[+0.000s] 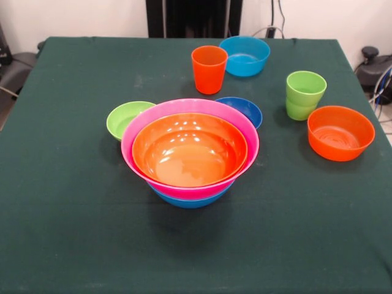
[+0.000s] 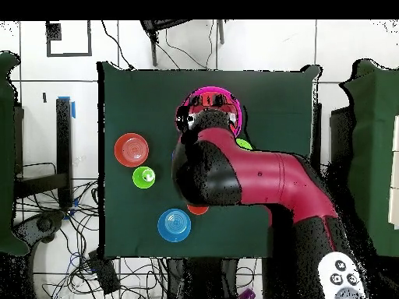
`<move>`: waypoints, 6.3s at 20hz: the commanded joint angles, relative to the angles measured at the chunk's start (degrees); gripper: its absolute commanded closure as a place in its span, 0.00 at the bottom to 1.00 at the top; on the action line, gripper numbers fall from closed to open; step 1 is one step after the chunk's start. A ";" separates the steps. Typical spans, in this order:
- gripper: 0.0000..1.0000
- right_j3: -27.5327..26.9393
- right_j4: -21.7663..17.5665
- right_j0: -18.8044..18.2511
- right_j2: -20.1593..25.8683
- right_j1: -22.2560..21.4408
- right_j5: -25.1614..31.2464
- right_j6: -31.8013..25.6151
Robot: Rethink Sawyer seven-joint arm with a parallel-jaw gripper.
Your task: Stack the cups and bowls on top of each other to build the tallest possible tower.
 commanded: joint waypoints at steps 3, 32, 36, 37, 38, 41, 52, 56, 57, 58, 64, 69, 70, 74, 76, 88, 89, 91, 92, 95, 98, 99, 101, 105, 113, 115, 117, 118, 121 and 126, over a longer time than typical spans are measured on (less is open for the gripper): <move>0.00 6.02 -5.20 -2.16 2.43 6.54 7.00 -2.69; 0.00 17.12 -4.44 -23.41 22.30 -2.56 7.57 -6.45; 0.00 16.10 -7.73 -23.47 21.80 0.32 5.98 -5.18; 0.00 15.83 -8.41 -23.33 21.54 0.81 5.71 -4.65; 0.00 15.11 -9.42 -22.89 20.73 1.80 5.30 -3.99; 0.00 12.76 -12.63 -21.10 18.53 4.36 4.25 -2.67; 0.00 -0.57 -18.65 -20.81 21.09 17.32 3.72 -6.28; 0.00 -3.62 -20.09 -21.98 23.59 21.27 4.22 -8.06; 0.00 -4.03 -20.37 -22.15 24.12 21.69 4.41 -8.23; 0.00 -4.44 -20.66 -22.33 24.65 22.11 4.60 -8.40; 0.00 -4.42 -20.92 -22.02 25.46 24.93 3.96 -4.65; 0.00 -3.70 -21.72 -19.63 24.74 25.37 2.09 -1.80; 0.00 -3.39 -21.78 -19.32 24.69 24.75 2.00 -1.44; 0.00 -2.02 -21.52 -19.11 24.68 22.56 1.79 -0.61; 0.00 -0.78 -21.44 -19.05 24.38 20.96 1.10 0.38; 0.00 16.61 -1.91 -31.43 40.23 -6.03 10.06 2.91; 0.00 17.70 0.23 -32.79 42.09 -7.98 10.55 2.72; 0.00 19.38 3.57 -34.79 44.83 -10.94 11.24 2.43; 0.00 20.19 5.05 -35.90 46.44 -12.16 11.49 2.14; 0.00 21.43 6.77 -37.32 48.50 -13.38 11.13 2.15; 0.00 22.70 8.32 -39.50 51.74 -15.26 11.01 1.56; 0.00 22.78 8.51 -39.77 52.20 -15.65 11.08 1.37; 0.00 22.98 9.07 -40.03 52.76 -16.81 11.66 1.14; 0.00 22.37 12.78 -41.86 55.27 -21.04 16.06 -0.79; 0.00 22.57 16.74 -46.85 61.86 -26.14 15.89 1.14; 0.00 23.05 16.63 -47.94 63.69 -26.34 14.99 3.00; 0.00 23.19 16.45 -49.17 65.60 -26.51 14.59 4.54; 0.00 23.15 16.24 -49.59 66.27 -26.62 14.50 5.06; 0.00 23.25 15.36 -50.07 67.22 -26.56 14.20 6.08; 0.00 24.49 12.62 -43.47 57.31 -23.60 17.48 4.78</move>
